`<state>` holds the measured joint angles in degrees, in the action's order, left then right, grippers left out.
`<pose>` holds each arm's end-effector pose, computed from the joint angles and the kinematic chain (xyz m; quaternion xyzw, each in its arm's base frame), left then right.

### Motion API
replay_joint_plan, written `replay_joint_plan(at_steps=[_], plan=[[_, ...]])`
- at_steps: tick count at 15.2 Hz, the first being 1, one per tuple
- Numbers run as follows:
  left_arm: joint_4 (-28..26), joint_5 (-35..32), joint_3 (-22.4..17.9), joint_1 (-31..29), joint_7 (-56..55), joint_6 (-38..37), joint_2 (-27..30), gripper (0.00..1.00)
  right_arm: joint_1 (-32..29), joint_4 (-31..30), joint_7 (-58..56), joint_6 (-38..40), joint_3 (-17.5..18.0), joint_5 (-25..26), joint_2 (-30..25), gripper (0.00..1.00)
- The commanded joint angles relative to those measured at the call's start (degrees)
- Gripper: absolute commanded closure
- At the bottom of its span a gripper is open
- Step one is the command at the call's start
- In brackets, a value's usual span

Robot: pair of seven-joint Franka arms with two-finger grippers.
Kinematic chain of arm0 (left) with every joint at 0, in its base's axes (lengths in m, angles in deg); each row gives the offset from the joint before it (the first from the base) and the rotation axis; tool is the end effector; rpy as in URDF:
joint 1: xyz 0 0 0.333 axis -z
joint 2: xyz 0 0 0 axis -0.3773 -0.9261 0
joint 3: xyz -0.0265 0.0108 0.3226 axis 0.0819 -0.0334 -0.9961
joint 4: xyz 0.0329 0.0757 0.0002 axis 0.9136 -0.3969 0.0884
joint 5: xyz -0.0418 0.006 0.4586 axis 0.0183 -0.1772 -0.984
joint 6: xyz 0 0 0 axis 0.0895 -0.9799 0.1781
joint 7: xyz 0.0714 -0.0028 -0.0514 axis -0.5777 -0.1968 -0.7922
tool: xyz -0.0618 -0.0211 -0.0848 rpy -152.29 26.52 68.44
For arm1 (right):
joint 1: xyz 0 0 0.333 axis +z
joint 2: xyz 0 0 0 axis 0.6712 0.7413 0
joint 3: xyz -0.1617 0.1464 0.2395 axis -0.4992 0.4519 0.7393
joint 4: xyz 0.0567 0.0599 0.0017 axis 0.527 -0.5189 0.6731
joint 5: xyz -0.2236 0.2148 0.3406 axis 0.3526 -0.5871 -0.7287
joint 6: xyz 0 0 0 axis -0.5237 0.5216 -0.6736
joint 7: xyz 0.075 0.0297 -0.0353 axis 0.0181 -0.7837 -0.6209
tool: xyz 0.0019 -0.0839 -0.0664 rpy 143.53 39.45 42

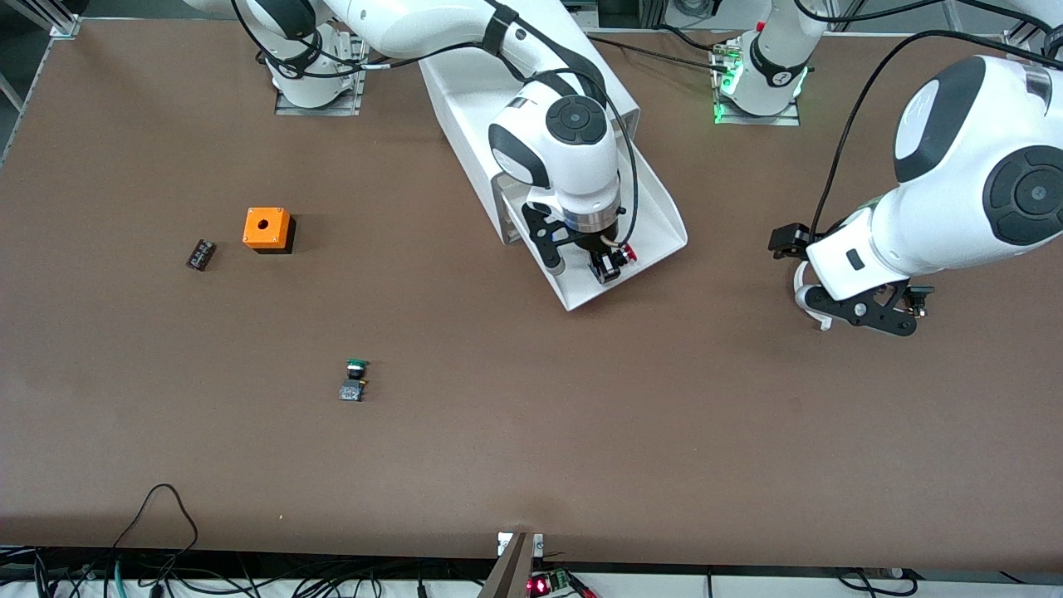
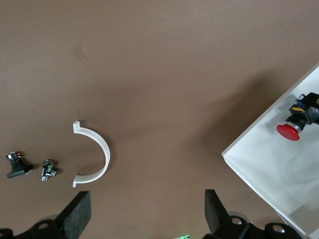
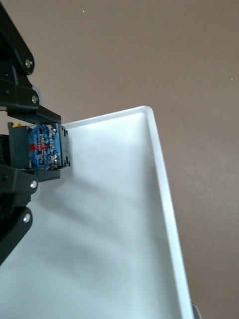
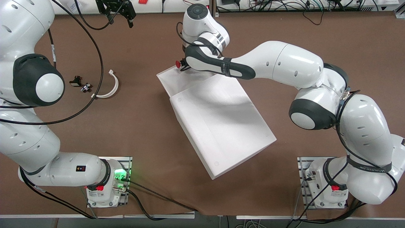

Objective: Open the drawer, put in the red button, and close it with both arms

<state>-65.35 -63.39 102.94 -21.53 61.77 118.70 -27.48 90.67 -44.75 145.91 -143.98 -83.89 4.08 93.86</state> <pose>0.7002 -0.1501 0.5101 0.9823 -0.1406 -0.1235 0.0120 0.5484 0.6775 0.3271 -0.8142 0.5692 -0.0113 0.1139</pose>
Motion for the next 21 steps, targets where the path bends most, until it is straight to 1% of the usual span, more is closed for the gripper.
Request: replay_joint_plan(at_steps=[1,2,3,4,7,9,11,14,16,18,21], plan=[[1.36,-1.37,-0.01,0.76,-1.37,2.6,-2.37,0.0,1.14,1.54,2.03,-0.11,-1.26,0.6,0.77,0.97],[1.01,-1.46,0.08,0.76,-2.68,4.7,-2.38,0.0,1.14,1.62,2.03,-0.11,-1.34,0.6,0.77,0.81],[-0.56,-1.28,0.08,0.68,-4.87,6.03,-2.81,0.0,1.06,1.62,2.03,-0.19,-1.43,0.6,0.68,0.28],[-1.79,-1.19,0.08,0.68,-7.59,7.44,-2.9,0.0,1.06,1.62,1.85,-0.2,-1.61,0.6,0.76,0.0],[-5.31,1.87,0.17,0.68,-12.52,12.53,-3.08,0.0,1.06,1.71,1.76,-0.37,-1.79,0.51,0.59,0.0],[-6.89,2.41,0.08,0.76,-14.63,16.13,-3.52,0.0,0.53,2.24,0.98,-0.28,-1.7,0.51,0.24,0.0],[-8.12,2.5,0.17,1.55,-18.14,19.21,-4.57,0.0,-0.26,3.73,-2.35,0.85,-1.7,0.42,-0.02,0.0],[-13.3,2.41,0.17,2.78,-24.91,27.11,-4.93,0.0,-3.42,5.05,-8.24,3.31,-1.08,-0.19,-1.25,0.0],[-16.64,2.5,0.17,3.48,-27.82,32.82,-5.01,0.0,-4.91,5.05,-16.21,4.37,-0.91,-0.72,-2.66,0.0],[-20.07,2.41,0.08,5.15,-31.94,37.84,-5.01,0.0,-7.02,5.05,-25.79,7.35,-0.99,-1.95,-4.15,0.0],[-25.34,2.32,0.08,8.49,-40.29,42.86,-4.58,0.0,-12.81,4.97,-38.53,11.83,-0.55,-4.49,-6.78,0.0]])
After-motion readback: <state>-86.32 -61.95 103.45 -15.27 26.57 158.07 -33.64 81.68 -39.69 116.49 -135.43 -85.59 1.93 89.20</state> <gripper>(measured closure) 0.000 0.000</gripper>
